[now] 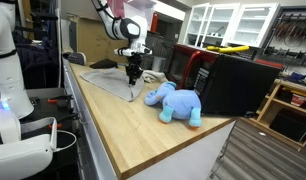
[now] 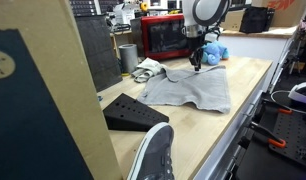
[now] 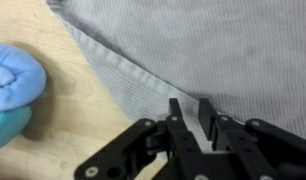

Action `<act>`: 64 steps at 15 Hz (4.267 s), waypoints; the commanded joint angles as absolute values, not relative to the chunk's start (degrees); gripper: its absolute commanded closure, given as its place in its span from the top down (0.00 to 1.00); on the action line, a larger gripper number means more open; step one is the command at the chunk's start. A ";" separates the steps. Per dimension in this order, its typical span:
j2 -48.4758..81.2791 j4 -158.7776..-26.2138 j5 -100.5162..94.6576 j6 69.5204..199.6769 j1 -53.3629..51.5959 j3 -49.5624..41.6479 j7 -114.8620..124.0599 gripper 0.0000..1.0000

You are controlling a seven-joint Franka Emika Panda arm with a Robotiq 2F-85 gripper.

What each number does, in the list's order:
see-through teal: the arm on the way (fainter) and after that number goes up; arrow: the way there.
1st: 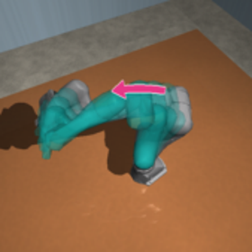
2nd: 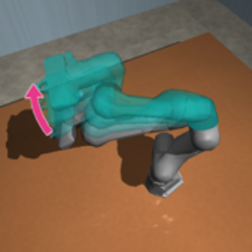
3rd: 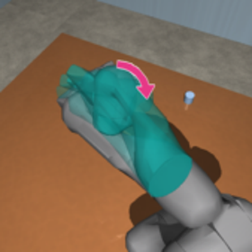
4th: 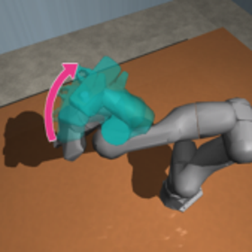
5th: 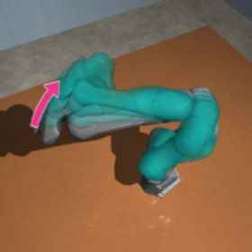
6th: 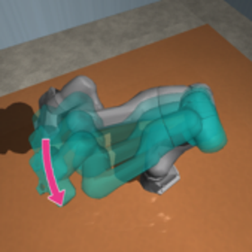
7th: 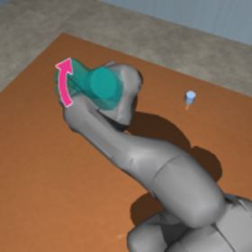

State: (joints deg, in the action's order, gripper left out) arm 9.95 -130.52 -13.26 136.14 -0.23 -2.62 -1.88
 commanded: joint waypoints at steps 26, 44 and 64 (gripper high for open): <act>2.74 -135.31 -13.39 137.04 2.32 -2.53 -7.47 0.93; 8.11 -134.24 -18.24 154.27 -3.63 -0.15 11.89 1.00; 8.66 -134.10 -33.91 155.38 -7.73 -5.74 41.03 1.00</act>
